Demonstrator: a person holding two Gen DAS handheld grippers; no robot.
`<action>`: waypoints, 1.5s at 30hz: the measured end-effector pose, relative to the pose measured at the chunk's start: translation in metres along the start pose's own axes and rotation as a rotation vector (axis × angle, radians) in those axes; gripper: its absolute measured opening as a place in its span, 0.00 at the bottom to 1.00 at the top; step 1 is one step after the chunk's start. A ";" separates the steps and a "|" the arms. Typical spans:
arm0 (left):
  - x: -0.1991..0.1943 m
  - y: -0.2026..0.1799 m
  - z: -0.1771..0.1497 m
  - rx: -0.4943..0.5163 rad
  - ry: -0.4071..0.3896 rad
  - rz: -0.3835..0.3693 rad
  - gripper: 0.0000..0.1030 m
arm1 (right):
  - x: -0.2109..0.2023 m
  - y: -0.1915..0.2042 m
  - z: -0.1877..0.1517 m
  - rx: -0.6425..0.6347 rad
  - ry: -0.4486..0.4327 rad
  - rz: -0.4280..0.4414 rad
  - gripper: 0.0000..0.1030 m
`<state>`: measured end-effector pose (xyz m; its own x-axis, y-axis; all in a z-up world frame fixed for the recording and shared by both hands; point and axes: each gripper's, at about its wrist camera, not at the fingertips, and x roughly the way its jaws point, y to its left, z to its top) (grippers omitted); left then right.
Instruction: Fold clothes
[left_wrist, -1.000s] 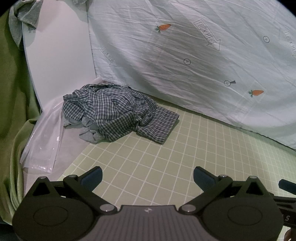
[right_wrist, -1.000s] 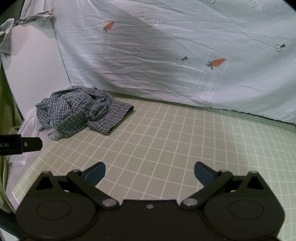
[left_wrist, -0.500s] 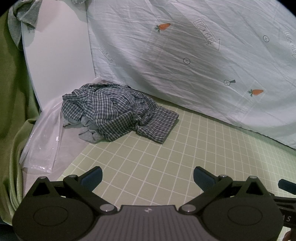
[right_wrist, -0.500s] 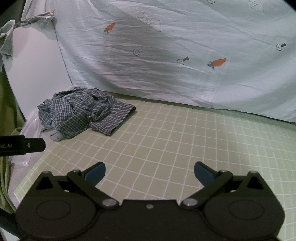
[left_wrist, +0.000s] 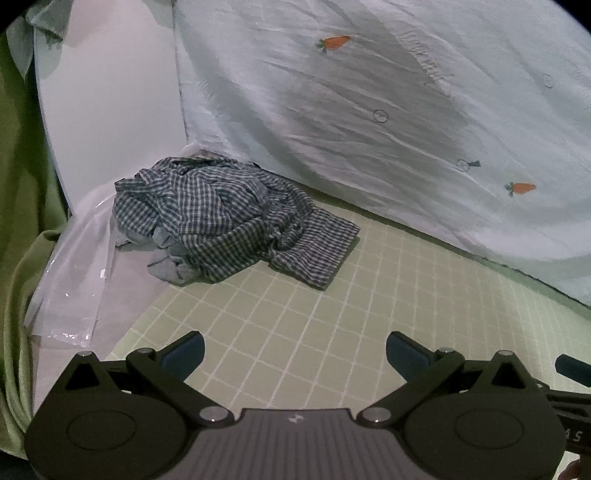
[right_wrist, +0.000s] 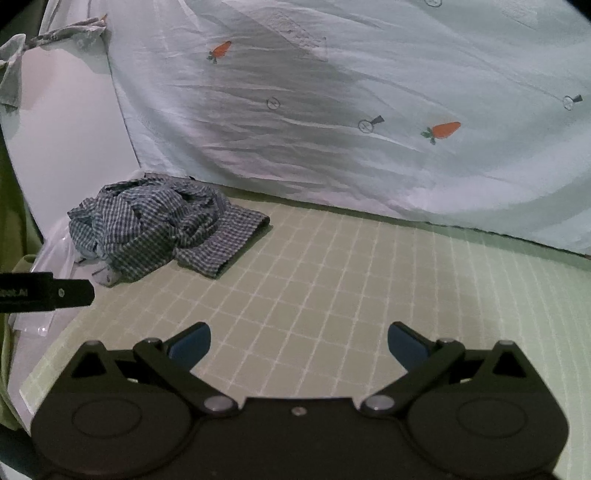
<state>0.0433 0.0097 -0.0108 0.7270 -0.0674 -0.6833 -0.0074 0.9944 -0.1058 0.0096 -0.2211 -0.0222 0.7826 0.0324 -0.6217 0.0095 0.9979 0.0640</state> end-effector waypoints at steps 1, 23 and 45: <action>0.004 0.002 0.003 -0.004 0.002 0.001 1.00 | 0.004 0.001 0.004 -0.003 0.000 -0.001 1.00; 0.183 0.116 0.122 -0.160 0.097 0.128 1.00 | 0.212 0.061 0.107 0.062 0.136 0.036 0.99; 0.203 0.126 0.131 -0.251 0.026 0.030 0.04 | 0.266 0.080 0.076 0.114 0.200 0.038 0.03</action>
<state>0.2798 0.1323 -0.0683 0.7058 -0.0432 -0.7070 -0.2012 0.9448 -0.2585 0.2660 -0.1373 -0.1232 0.6446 0.0921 -0.7589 0.0609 0.9834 0.1710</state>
